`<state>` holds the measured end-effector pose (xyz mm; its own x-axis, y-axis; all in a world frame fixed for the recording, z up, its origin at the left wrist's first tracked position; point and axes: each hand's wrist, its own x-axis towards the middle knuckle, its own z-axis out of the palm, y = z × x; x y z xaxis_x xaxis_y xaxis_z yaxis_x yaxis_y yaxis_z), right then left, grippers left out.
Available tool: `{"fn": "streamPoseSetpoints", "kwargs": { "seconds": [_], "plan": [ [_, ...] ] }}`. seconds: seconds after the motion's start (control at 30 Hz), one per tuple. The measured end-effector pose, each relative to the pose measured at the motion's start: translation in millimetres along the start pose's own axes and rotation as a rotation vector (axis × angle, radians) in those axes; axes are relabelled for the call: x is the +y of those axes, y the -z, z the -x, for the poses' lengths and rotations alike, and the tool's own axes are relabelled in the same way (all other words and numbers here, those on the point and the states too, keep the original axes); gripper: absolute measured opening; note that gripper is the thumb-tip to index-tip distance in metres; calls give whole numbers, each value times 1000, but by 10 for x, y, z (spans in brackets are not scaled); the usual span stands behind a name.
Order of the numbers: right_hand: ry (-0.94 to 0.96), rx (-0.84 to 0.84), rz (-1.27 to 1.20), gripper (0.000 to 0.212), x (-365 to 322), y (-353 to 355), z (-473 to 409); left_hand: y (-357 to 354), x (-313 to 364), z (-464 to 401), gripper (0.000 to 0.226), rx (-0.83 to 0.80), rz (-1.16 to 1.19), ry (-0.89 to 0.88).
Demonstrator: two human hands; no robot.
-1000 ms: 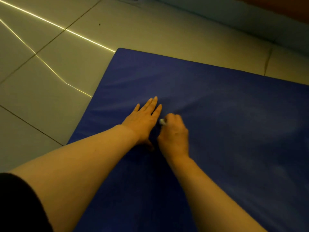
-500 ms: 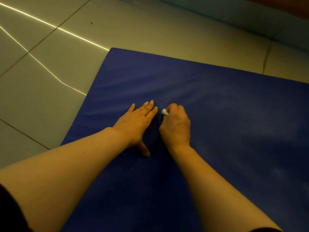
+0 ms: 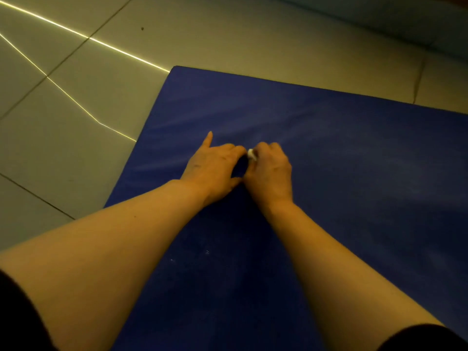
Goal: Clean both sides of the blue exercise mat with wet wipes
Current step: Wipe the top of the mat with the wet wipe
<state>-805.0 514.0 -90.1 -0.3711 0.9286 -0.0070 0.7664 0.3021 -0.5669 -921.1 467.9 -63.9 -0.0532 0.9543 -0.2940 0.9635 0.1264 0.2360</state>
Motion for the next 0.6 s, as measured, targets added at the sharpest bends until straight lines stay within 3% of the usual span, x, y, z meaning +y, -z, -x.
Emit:
{"fn": "streamPoseSetpoints", "kwargs": {
  "seconds": [0.07, 0.17, 0.33, 0.47, 0.6],
  "plan": [
    [47, -55, 7, 10, 22, 14, -74, 6, -8, -52, 74, -8, -69, 4],
    [-101, 56, 21, 12, 274, 225, -291, -1, 6, -99, 96, -87, -120, 26],
    [-321, 222, 30, 19, 498, 414, -425, -8, -68, -187, 104, -135, -46, 52],
    [-66, 132, 4, 13, 133, 43, -327, -11, -139, -254, 115, -154, 53, 49],
    [51, 9, -6, 7, 150, 23, -458, 41, -183, -357, 130, -120, -98, 47]
  ]
}}
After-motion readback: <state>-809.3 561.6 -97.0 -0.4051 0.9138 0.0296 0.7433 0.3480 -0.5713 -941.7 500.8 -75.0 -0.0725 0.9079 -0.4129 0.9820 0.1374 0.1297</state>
